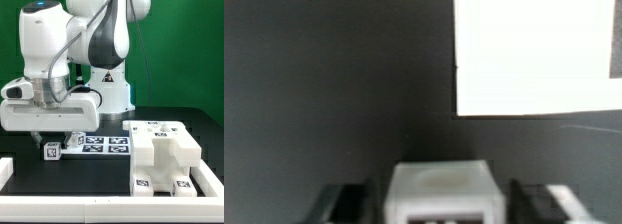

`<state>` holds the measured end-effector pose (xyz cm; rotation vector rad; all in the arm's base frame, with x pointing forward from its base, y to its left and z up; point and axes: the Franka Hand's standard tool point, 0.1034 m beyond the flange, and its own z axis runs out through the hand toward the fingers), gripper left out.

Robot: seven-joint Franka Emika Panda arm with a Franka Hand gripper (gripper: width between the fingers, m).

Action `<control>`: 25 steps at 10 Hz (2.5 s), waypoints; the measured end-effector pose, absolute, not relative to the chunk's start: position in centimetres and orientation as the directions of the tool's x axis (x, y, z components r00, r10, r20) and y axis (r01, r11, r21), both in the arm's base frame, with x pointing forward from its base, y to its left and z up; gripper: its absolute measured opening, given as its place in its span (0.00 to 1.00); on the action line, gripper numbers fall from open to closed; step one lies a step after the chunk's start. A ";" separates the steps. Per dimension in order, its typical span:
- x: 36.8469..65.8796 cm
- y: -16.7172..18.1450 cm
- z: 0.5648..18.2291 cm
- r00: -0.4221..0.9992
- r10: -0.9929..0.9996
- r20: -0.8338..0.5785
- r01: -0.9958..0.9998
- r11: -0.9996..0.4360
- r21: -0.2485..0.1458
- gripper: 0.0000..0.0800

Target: Assemble chair

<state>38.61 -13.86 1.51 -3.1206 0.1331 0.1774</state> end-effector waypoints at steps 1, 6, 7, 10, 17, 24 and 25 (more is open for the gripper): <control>38.6 -13.9 1.5 0.990 -0.084 -0.114 -0.086 -0.996 -0.008 0.59; 41.8 -12.9 3.0 0.945 -0.061 -0.321 -0.092 -0.992 -0.082 0.81; 42.2 -13.0 2.9 0.919 -0.054 -0.391 -0.102 -0.989 -0.103 0.81; 41.8 -12.3 2.7 0.847 -0.011 -0.531 -0.099 -0.986 -0.138 0.81; 42.5 -14.4 2.6 0.681 -0.093 -0.726 -0.236 -0.967 -0.098 0.81; 41.4 -15.1 2.2 0.521 -0.172 -0.836 -0.356 -0.934 -0.031 0.81; 40.3 -14.9 1.7 0.464 -0.206 -0.862 -0.397 -0.918 0.006 0.81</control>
Offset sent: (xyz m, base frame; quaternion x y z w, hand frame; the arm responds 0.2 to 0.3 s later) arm 0.0414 -0.0155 0.0254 -0.0388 -0.0617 -0.0312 0.9969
